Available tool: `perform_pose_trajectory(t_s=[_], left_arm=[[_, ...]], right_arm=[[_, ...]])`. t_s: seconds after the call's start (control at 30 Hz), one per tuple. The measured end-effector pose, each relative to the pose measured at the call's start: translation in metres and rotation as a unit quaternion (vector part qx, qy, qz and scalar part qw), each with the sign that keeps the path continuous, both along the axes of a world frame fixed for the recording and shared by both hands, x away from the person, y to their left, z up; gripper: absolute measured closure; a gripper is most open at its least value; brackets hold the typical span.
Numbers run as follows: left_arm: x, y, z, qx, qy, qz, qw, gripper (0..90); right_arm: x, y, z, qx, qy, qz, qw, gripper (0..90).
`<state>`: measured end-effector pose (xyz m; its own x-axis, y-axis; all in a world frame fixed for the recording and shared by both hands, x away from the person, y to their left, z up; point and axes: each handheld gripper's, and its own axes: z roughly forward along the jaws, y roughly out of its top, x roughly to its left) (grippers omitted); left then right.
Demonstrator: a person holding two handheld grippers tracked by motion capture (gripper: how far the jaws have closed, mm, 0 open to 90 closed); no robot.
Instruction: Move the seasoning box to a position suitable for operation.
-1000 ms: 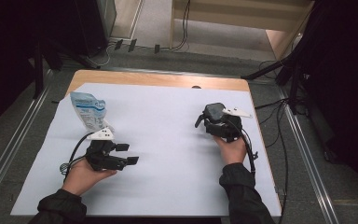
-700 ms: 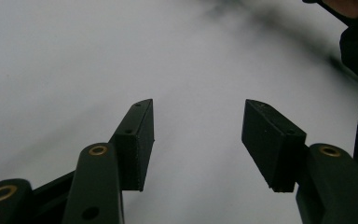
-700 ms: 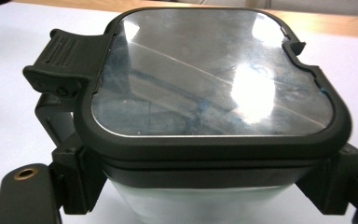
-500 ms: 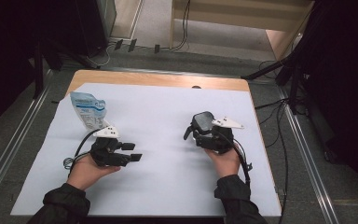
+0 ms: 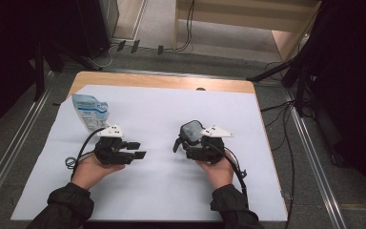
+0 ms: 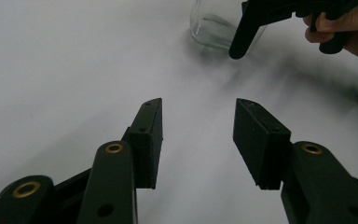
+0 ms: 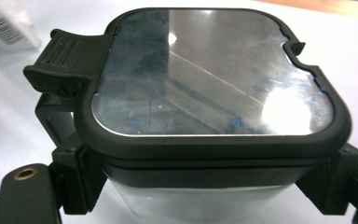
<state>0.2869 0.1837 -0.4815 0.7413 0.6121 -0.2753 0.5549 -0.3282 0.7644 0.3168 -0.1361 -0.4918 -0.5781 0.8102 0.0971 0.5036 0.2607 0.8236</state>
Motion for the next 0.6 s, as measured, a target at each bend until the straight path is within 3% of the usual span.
perform_pose_trajectory(t_s=[0.43, 0.6], left_arm=[[-0.001, 0.004, -0.002, -0.003, -0.005, 0.008, 1.0000, 59.1], [-0.002, 0.006, -0.003, -0.003, 0.000, 0.012, 0.9999, 58.5]], right_arm=[[-0.006, 0.038, -0.010, -0.011, 0.001, 0.052, 0.9986, 15.9], [-0.007, 0.044, -0.016, -0.021, -0.019, 0.057, 0.9980, 15.9]])
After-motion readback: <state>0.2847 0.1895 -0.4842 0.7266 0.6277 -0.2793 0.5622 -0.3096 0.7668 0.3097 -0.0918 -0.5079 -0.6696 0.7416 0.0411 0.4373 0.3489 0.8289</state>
